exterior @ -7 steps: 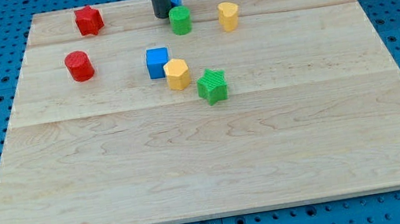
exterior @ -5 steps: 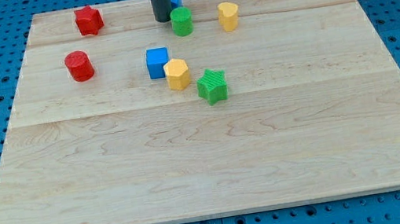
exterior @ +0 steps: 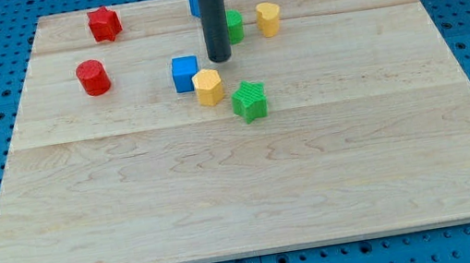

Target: Push the green star diagonal to the top right side of the yellow hexagon

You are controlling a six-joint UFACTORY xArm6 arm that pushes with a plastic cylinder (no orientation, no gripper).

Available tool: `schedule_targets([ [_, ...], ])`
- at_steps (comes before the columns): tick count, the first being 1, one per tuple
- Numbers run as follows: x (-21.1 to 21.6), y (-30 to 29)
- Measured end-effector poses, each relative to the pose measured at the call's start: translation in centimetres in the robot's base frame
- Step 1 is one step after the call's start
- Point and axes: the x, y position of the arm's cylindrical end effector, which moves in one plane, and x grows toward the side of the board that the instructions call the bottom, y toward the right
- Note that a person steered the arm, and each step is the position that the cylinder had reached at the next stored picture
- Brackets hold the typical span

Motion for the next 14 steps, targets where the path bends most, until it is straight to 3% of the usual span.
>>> schedule_targets([
  [2, 11.1, 7.2],
  [3, 14.0, -0.2],
  [4, 10.8, -2.1],
  [6, 4.9, 6.3],
  [7, 2.6, 13.3],
  [8, 3.8, 14.1],
  [9, 2.2, 17.6],
  [11, -2.6, 17.6],
  [13, -8.2, 13.7],
  [14, -8.7, 13.7],
])
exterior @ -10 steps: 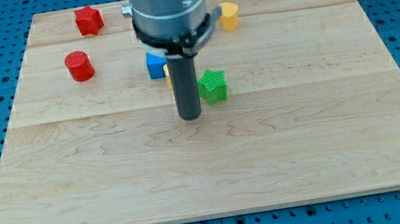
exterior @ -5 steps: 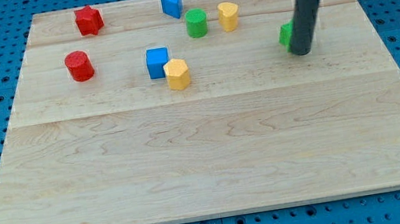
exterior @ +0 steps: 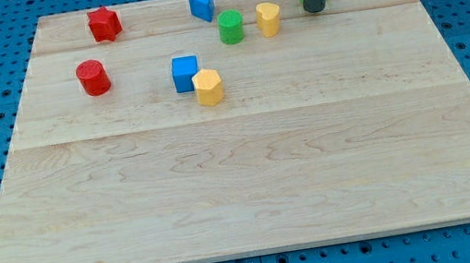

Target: Push the green star diagonal to the top right side of the yellow hexagon

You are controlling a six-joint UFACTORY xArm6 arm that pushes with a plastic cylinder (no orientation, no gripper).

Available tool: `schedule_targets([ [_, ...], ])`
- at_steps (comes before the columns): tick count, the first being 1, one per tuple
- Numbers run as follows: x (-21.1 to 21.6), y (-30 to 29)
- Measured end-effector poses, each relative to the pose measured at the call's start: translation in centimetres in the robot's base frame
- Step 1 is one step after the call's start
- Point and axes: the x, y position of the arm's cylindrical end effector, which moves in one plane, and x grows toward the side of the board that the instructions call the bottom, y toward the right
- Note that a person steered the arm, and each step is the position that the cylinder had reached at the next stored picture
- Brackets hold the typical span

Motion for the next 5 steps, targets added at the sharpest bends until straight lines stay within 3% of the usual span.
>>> schedule_targets([
  [3, 1.2, 0.3],
  [5, 8.8, -7.1],
])
